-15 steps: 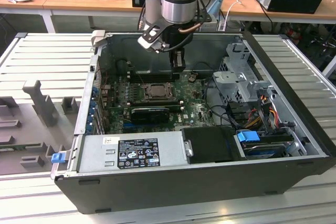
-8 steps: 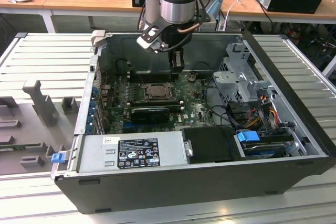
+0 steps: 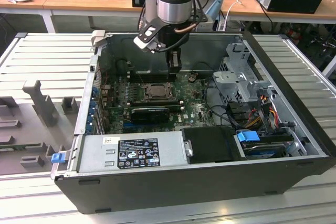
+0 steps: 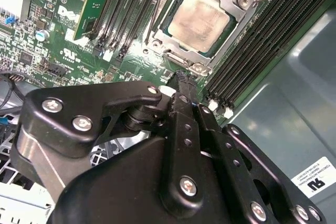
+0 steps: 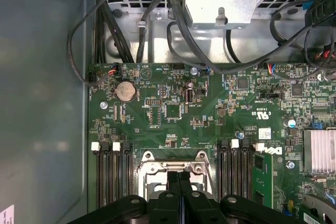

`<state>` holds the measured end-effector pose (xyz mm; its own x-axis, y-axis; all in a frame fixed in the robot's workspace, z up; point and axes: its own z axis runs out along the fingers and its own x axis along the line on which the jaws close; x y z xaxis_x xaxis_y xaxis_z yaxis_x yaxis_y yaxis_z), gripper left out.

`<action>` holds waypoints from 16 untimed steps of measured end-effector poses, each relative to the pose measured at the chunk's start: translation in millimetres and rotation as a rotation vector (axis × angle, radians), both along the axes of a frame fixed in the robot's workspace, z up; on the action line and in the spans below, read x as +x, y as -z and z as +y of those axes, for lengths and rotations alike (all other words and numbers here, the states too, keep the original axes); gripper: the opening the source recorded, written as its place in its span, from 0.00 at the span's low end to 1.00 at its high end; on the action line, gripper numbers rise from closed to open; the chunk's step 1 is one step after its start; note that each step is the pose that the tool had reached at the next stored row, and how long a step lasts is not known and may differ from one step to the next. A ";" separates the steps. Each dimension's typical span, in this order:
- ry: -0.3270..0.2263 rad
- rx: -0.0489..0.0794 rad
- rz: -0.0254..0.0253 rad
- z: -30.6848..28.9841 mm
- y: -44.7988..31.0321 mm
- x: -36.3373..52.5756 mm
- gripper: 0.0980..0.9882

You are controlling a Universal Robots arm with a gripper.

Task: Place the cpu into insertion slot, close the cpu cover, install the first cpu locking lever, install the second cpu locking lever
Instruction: 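Close the cpu cover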

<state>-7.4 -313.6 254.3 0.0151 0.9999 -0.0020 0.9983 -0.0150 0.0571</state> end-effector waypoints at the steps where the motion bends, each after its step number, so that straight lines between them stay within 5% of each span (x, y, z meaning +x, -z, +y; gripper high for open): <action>1: 0.000 0.000 0.0001 0.0 0.0 -1.0 0.01; 10: 0.000 0.000 0.0000 0.0 1.7 -9.7 0.01; 16: 0.000 0.000 0.0001 0.0 16.1 -18.8 0.01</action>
<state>-26.2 -313.6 238.2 0.0151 0.9999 -0.0020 0.9983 -0.0150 0.0569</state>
